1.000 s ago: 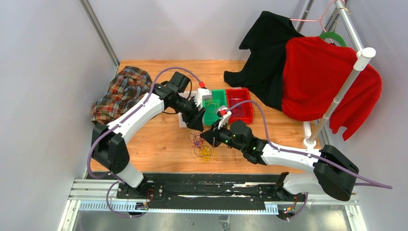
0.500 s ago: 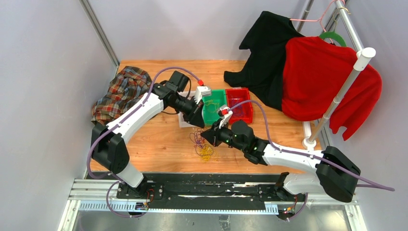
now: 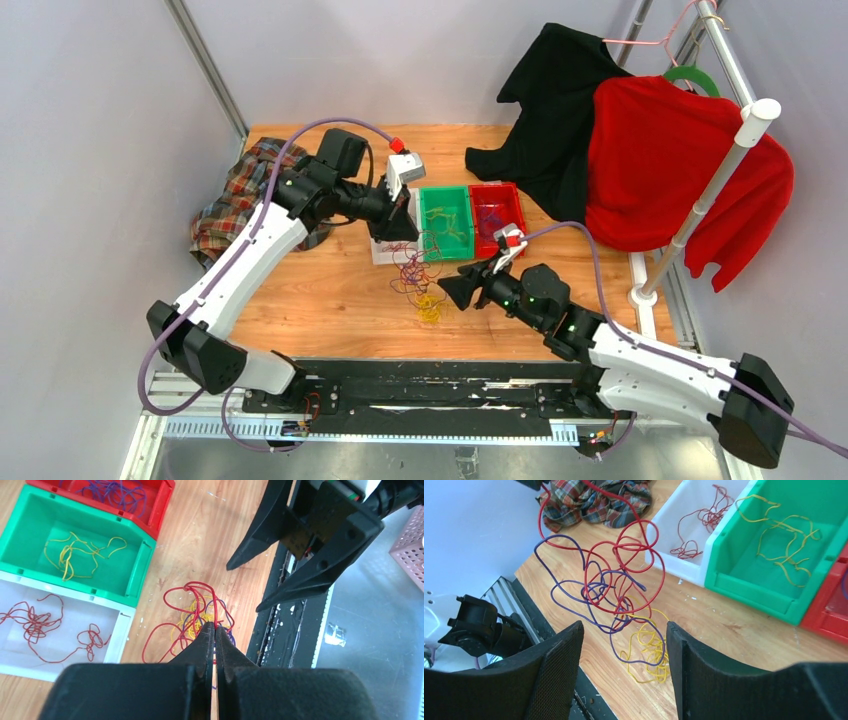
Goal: Untangle the cables
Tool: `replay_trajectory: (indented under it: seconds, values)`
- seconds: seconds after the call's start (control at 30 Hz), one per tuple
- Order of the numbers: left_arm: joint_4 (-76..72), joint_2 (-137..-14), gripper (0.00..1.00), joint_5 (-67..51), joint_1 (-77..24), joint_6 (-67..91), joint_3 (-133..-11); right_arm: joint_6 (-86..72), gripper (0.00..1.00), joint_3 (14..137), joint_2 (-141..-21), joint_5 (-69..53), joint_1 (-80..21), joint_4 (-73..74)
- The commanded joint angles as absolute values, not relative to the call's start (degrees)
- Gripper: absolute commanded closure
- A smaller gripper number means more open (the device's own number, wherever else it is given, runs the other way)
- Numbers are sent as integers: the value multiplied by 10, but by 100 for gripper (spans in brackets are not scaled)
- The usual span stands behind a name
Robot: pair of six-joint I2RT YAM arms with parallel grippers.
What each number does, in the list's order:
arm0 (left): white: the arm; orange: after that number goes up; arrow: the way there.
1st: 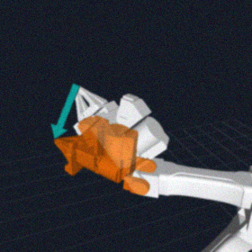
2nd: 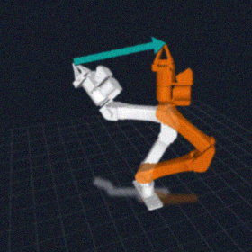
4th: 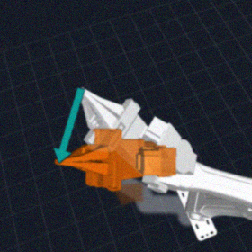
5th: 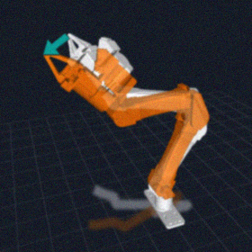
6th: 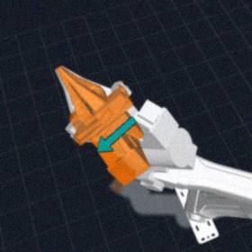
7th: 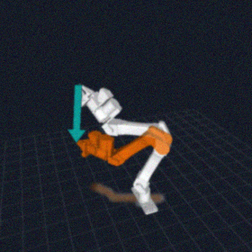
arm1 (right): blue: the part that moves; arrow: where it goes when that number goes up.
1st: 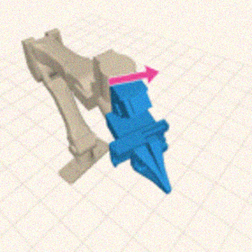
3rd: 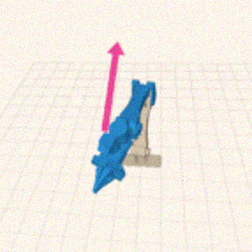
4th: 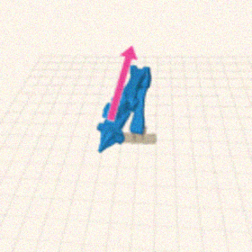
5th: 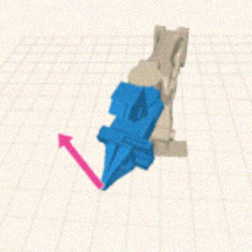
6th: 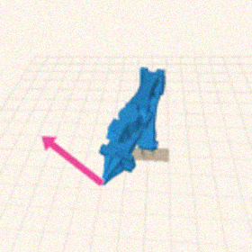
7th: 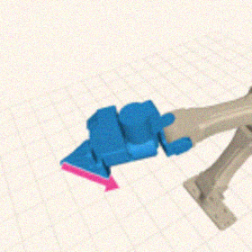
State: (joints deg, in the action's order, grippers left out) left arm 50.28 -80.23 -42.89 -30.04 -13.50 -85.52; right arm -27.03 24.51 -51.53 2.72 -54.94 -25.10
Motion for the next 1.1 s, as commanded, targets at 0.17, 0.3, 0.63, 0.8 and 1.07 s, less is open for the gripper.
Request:
replay_trajectory:
  seconds: [0.17, 0.3, 0.63, 0.8, 1.07]
  values:
    - [516, -780, 99, -413, -320, -147, -854, -213, 30, 358, -532, 79, -537, -190]
    - [528, -774, 99, -418, -324, -152, -858, -195, 27, 408, -599, 83, -538, -209]
    - [537, -752, 99, -439, -326, -129, -890, -212, 28, 433, -700, 113, -537, -264]
    - [537, -745, 99, -454, -327, -99, -911, -249, 31, 429, -751, 118, -540, -303]
    - [536, -743, 99, -442, -328, -83, -993, -283, 32, 416, -822, 137, -564, -327]
